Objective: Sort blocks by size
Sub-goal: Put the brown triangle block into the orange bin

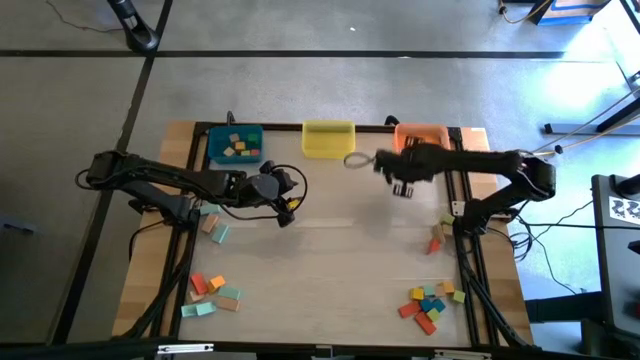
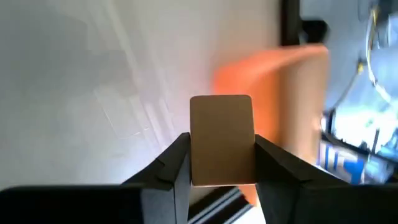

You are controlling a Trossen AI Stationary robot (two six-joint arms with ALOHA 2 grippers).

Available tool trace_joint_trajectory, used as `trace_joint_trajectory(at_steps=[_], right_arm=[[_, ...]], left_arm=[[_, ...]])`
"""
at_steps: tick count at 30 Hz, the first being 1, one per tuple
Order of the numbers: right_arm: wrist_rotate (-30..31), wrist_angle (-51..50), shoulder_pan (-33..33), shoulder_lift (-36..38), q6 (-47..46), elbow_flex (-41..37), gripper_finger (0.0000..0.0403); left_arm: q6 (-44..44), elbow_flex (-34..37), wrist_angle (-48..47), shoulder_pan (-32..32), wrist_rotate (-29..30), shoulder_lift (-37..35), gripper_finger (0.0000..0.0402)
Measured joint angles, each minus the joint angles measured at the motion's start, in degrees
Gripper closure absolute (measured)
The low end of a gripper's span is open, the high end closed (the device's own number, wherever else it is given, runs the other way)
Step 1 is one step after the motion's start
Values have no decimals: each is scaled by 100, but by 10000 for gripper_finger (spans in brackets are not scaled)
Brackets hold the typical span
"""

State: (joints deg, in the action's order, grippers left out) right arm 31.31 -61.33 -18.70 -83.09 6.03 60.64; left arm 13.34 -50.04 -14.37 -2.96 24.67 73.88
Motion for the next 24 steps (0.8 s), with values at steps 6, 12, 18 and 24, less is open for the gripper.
trace_joint_trajectory(at_steps=[6, 12, 18, 24], right_arm=[[121, 924, -1285, 0, 625, -2, 266], [-358, 1488, -2380, 0, 927, -4, 266], [-1277, 1762, -3063, -2, 930, -4, 252], [-1410, 1837, -3270, -2, 810, -5, 207]], left_arm=[[-2, 0, 0, 0, 0, -1, 199], [-2, 0, 0, -4, 0, -2, 199], [-2, 0, 0, -4, 0, -2, 199], [-4, 0, -2, -4, 0, -1, 199]])
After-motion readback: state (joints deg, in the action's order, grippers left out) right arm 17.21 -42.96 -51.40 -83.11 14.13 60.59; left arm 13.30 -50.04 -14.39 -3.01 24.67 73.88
